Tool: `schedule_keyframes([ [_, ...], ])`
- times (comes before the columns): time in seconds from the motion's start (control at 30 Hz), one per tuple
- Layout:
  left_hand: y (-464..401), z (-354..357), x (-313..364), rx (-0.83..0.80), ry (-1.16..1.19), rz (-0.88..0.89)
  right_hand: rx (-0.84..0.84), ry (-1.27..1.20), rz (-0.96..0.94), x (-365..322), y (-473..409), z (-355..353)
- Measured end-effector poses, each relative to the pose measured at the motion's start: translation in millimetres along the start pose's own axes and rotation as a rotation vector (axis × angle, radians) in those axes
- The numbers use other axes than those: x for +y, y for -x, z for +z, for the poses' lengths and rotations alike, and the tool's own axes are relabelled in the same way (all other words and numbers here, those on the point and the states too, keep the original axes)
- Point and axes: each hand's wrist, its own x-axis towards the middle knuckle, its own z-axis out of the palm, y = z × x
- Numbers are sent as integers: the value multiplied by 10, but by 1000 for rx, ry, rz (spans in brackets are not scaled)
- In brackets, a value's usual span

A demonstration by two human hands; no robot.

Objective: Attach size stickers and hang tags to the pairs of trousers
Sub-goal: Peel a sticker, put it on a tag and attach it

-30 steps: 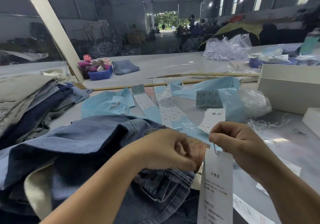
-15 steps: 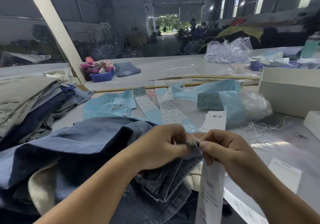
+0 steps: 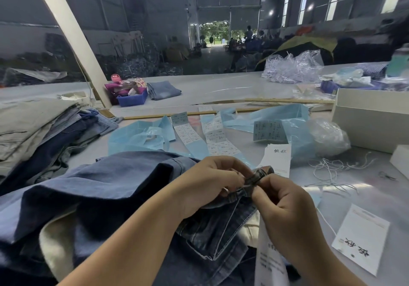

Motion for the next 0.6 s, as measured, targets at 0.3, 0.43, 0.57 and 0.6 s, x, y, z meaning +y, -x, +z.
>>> schedule_keyframes([
  [0.3,28,-23,-61,-51,-21,3,80,138,-89,78,17,70],
  [0.43,34,-11,-65,-66,-90,12,93,134,-150,88,26,50],
  [0.57,32,-1,-72,-59,-103,27,140,255,-267,54,35,58],
  [0.6,34,-4,-73,-51,-102,29,149,288,-287,52,30,61],
])
